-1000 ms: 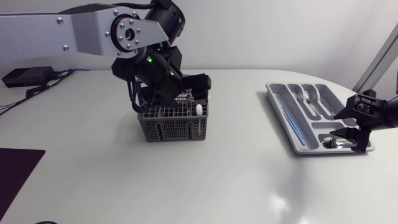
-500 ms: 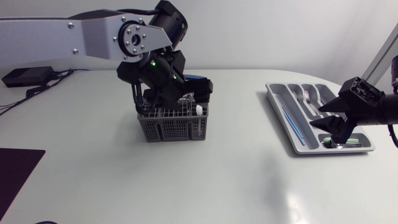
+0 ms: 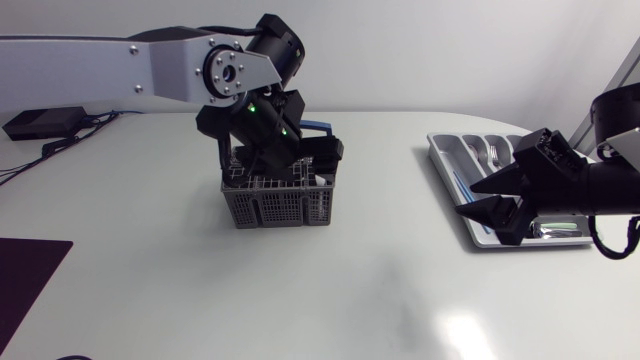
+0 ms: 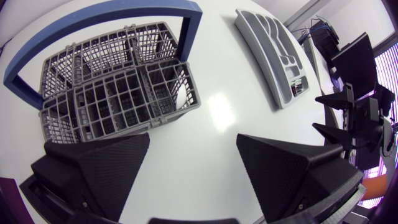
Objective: Unload the cutlery basket into the drawer organizer.
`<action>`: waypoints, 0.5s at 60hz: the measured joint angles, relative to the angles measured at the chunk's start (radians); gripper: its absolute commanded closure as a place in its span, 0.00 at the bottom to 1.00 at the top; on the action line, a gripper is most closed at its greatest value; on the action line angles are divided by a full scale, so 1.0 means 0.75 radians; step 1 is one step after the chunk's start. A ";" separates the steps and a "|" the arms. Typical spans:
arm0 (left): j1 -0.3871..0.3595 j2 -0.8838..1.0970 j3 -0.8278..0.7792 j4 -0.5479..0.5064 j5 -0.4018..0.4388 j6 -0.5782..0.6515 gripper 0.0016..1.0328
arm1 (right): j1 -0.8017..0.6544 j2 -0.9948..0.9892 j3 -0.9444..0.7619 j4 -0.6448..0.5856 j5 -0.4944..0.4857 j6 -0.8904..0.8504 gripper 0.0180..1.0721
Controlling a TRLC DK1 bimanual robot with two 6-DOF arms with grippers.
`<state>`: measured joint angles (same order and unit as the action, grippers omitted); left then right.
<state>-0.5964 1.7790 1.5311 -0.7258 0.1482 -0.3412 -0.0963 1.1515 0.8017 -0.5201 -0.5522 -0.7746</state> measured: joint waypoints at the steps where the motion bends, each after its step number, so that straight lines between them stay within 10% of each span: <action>1: 0.002 0.004 0.003 -0.001 0.001 0.004 0.05 | 0.017 -0.005 -0.002 0.000 0.005 0.013 0.33; 30: 0.044 0.074 0.077 0.003 0.001 0.154 0.05 | 0.304 -0.020 -0.013 0.030 0.120 0.174 0.33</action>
<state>-0.5636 1.8343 1.5887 -0.7235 0.1486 -0.2256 0.1314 1.1366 0.7921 -0.4976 -0.4625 -0.6437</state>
